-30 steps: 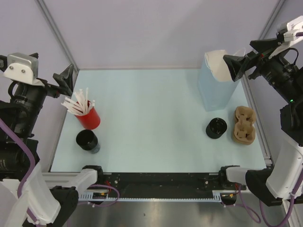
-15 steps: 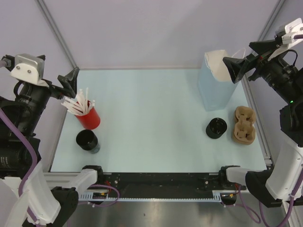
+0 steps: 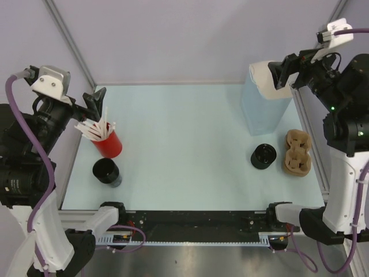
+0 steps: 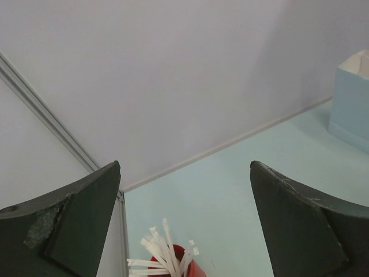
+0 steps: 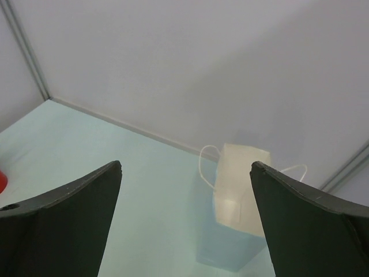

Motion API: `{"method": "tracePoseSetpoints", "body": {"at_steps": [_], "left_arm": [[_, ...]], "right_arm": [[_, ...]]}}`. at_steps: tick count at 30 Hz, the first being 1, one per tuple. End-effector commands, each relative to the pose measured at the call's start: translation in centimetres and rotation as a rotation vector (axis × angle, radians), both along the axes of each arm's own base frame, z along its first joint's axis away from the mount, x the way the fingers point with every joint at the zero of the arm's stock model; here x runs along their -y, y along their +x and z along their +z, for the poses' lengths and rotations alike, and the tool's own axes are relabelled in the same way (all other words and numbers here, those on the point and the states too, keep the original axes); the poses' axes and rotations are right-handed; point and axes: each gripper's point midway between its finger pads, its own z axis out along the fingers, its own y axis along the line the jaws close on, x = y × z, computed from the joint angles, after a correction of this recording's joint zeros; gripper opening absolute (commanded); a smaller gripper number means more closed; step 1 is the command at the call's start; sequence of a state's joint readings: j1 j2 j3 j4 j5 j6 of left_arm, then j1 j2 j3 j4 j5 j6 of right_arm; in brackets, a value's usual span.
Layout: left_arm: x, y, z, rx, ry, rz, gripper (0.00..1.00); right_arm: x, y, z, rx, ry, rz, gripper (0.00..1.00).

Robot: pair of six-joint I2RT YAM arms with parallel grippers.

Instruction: Pack the takeout coffee

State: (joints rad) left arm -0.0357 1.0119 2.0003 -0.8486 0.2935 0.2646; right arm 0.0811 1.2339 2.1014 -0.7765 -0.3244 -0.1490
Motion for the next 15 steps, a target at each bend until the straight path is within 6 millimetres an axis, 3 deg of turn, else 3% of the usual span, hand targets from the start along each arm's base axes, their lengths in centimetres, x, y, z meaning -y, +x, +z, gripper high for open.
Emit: {"method": "tracePoseSetpoints", "body": {"at_steps": [1, 11, 15], "left_arm": [[-0.5, 0.9, -1.3, -0.024, 0.029, 0.026, 0.99], [-0.7, 2.3, -4.2, -0.098, 0.026, 0.038, 0.99], [-0.9, 3.2, -6.1, -0.140, 0.029, 0.050, 0.99]], "right_arm": [[1.4, 3.9, -0.6, 0.022, 0.018, -0.142, 1.00], [0.6, 10.4, -4.8, -0.006, -0.004, -0.363, 0.95], [0.3, 13.8, -7.6, -0.079, 0.008, -0.422, 0.93]]}}
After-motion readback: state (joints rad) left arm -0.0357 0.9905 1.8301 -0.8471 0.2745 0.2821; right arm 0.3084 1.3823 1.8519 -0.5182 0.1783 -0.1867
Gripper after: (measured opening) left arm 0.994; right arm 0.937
